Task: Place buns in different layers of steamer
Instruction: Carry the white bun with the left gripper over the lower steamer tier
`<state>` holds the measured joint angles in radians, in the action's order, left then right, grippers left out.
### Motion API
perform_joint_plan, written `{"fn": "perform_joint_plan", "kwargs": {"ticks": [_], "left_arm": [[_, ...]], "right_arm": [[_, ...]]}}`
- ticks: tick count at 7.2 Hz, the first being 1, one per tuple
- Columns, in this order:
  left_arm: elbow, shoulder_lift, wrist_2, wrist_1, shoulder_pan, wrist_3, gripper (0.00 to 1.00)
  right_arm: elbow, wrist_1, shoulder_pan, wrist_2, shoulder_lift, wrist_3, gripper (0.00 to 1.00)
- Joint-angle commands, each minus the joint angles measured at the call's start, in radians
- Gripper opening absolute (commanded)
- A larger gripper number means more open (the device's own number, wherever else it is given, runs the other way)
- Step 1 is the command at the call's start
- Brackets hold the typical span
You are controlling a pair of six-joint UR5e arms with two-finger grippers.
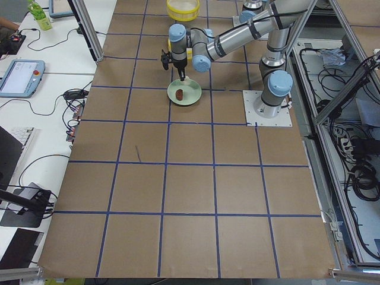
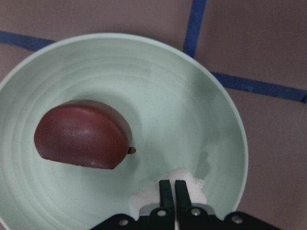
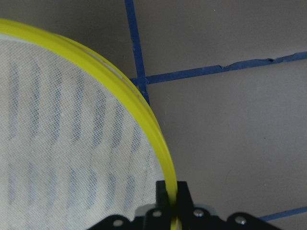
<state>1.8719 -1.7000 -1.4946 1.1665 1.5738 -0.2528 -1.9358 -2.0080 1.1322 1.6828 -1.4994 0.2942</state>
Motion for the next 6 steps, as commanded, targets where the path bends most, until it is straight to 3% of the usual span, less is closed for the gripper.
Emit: {"fn": "perform_joint_plan", "kwargs": {"ticks": [1,2,6], "left_arm": [[-0.1,0.01,0.045,0.076,0.136,-0.212,0.01],[-0.108,-0.001,0.045,0.064,0.216,-0.326,0.01],[-0.109,-0.188,0.048,-0.304,0.471,-0.73,0.01]], "right_arm": [[0.0,0.0,0.0,0.0,-0.001,0.0,0.05],[0.0,0.002,0.001,0.0,-0.001,0.0,0.05],[-0.002,0.002,0.009,0.0,-0.004,0.0,0.05]]}}
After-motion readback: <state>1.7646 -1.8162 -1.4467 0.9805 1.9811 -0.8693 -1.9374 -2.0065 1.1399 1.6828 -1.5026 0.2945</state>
